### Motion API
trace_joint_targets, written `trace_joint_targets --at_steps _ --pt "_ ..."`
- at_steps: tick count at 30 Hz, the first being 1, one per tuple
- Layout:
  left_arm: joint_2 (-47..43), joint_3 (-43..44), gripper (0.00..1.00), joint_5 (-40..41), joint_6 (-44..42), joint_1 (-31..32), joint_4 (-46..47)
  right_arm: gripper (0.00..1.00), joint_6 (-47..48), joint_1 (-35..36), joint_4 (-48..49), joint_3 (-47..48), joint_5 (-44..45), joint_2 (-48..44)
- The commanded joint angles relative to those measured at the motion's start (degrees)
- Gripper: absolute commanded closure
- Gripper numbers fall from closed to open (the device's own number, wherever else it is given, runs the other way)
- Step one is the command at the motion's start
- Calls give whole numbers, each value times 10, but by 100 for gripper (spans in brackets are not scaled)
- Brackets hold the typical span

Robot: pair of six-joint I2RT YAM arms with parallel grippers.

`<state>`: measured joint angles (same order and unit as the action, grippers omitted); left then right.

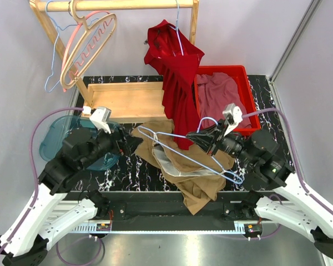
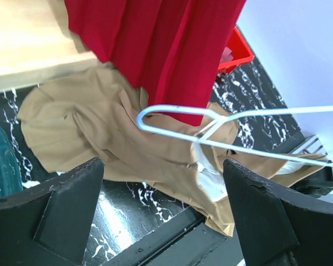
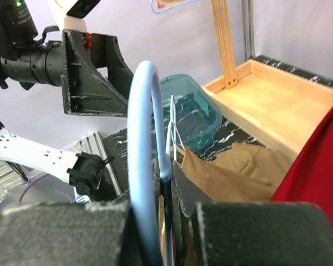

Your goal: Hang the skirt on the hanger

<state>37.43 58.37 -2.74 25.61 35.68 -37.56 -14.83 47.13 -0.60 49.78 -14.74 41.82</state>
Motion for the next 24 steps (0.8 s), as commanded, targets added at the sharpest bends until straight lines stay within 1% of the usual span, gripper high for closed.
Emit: trace_joint_targets --at_steps 1,4,8,10,14,18,21,22,24 --pt "-23 56 8 5 -25 -1 -10 100 27 -1 -59 94 -24 25" --pt "-38 88 6 7 -35 -1 -34 100 35 -1 -91 147 -31 55" --pt "-46 133 3 -2 -54 -1 -51 100 53 -1 -134 232 -70 105" --pt "-45 147 2 -9 -67 -1 -52 100 68 0 -160 255 -87 131" --pt "-37 175 1 -44 -97 -1 -53 100 91 0 -205 319 -124 167" --pt "-29 171 1 -58 -125 -1 -53 100 107 0 -249 350 -167 189" --pt "-21 152 1 -94 -147 -1 -54 100 118 0 -266 357 -202 193" --pt "-20 137 1 -121 -162 -1 -54 100 123 0 -271 358 -219 193" --pt "-24 126 1 -133 -177 -1 -49 100 131 0 -280 359 -231 193"
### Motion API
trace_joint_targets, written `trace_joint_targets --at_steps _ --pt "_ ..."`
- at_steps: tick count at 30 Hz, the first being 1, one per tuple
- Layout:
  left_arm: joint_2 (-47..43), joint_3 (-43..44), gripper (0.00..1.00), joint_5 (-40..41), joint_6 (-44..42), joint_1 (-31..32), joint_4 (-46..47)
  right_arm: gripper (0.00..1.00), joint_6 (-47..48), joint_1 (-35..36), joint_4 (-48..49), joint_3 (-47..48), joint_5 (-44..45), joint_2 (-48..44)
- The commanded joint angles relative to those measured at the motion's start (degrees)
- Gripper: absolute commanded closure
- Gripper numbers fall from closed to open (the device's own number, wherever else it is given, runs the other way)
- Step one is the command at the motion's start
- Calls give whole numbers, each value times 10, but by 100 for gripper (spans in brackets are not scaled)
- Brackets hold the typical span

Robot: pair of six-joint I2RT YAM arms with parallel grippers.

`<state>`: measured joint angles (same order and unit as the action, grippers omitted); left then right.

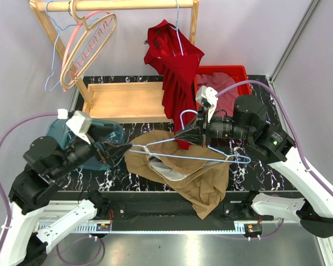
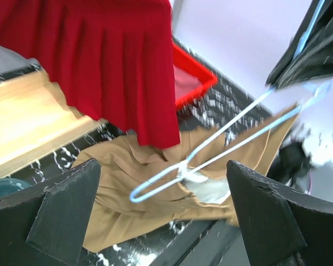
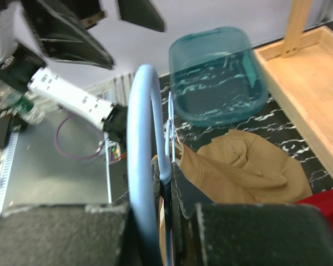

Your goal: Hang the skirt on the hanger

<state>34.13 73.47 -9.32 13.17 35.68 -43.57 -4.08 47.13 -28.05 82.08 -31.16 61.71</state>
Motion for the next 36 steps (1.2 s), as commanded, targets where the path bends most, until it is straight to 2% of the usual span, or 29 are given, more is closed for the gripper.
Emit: trace_joint_targets --at_steps 1,3,8,14,20,25,33,36 --pt "4 -39 1 -67 -65 -1 16 100 25 0 -10 38 -82 -5" --pt "-17 -54 1 -79 -78 -1 30 100 32 0 -17 36 -93 -5" --pt "-47 -111 1 -245 -79 -1 95 100 30 1 -10 21 -135 -5" --pt "-22 -163 1 -331 -24 -1 196 100 19 11 27 4 -188 -3" --pt "2 -185 1 -405 12 0 248 100 6 29 75 -14 -200 11" --pt "23 -193 9 -473 29 1 264 100 -8 44 113 -29 -196 21" --pt "32 -223 24 -434 21 5 230 100 -18 47 145 -38 -190 26" --pt "36 -227 38 -411 19 9 223 100 -20 48 149 -37 -194 28"
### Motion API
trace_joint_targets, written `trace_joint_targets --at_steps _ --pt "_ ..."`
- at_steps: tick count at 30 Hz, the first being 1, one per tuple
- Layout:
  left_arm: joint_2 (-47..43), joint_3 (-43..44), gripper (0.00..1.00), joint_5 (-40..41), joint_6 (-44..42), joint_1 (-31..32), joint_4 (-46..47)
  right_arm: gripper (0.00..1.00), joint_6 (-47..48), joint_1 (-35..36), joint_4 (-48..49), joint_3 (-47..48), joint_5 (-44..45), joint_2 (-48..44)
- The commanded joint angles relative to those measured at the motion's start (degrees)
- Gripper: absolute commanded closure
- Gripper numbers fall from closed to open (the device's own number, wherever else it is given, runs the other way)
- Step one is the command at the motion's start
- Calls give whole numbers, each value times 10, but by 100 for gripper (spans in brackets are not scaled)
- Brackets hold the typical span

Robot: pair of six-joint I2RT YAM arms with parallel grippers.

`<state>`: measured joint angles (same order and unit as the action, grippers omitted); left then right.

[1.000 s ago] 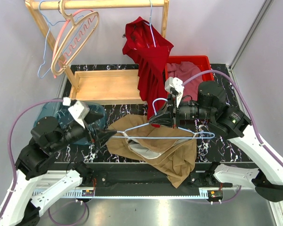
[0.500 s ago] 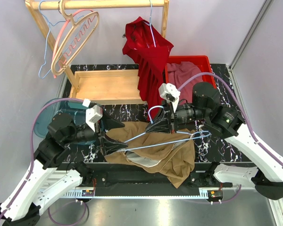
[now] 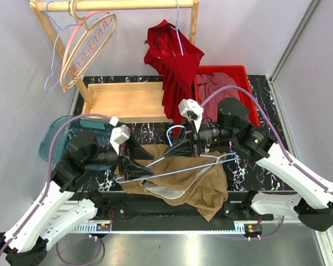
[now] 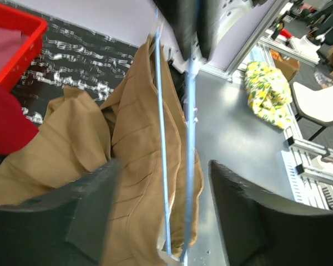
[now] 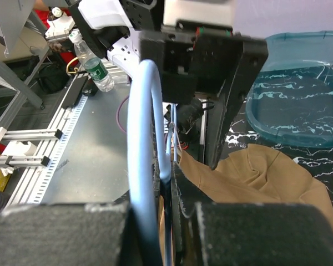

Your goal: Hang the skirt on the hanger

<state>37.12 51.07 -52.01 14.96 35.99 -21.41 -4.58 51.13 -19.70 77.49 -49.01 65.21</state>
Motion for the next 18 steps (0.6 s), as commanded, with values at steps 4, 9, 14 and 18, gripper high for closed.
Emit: trace_joint_targets --at_steps 4,9,14,18 --pt "6 -1 78 54 -19 11 -19 100 -17 8 69 5 -7 -3" --pt "-27 12 100 243 -35 13 -47 83 -30 9 84 -16 73 -17" --pt "-63 57 100 354 -45 13 -98 26 -38 8 95 -39 251 -43" --pt "-76 103 100 447 -48 14 -160 15 -27 8 76 -32 318 -70"
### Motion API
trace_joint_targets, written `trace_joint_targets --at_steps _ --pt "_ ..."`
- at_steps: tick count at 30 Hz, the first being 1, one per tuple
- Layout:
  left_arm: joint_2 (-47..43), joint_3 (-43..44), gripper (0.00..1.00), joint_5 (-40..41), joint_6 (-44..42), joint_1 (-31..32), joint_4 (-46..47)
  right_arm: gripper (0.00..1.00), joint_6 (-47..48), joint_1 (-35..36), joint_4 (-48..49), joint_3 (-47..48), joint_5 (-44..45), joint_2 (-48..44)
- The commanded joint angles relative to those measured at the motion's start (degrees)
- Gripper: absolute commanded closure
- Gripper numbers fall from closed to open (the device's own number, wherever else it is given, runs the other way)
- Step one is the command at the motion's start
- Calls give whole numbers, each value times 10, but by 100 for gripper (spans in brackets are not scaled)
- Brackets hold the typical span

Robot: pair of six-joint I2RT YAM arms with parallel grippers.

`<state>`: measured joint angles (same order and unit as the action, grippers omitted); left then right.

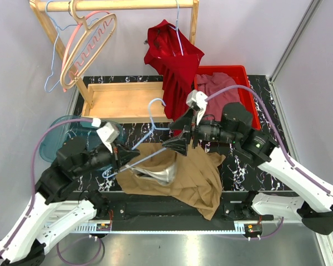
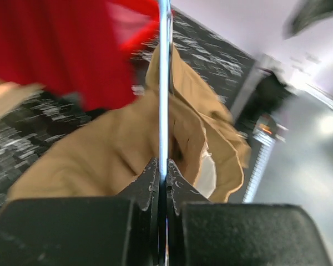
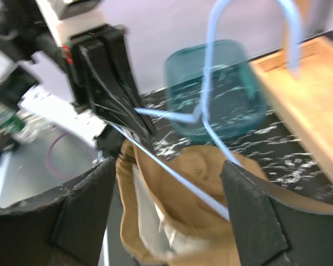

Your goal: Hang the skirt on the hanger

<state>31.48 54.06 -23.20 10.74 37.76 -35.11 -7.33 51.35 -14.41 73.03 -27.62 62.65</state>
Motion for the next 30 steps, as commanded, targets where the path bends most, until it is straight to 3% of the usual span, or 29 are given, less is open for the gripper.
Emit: trace_joint_targets --at_steps 1,5,11,19,30 --pt "-19 83 100 176 -5 -5 -35 11 5 6 19 12 130 -53" --pt "-12 140 100 326 4 -5 -86 2 7 6 11 6 185 -94" --pt "48 274 100 431 -3 -4 -159 1 0 6 4 -15 200 -133" --pt "174 492 100 475 -17 -5 -165 0 -22 6 -2 -39 205 -145" --pt "369 631 100 469 -20 -12 -66 1 -56 6 3 -81 228 -155"
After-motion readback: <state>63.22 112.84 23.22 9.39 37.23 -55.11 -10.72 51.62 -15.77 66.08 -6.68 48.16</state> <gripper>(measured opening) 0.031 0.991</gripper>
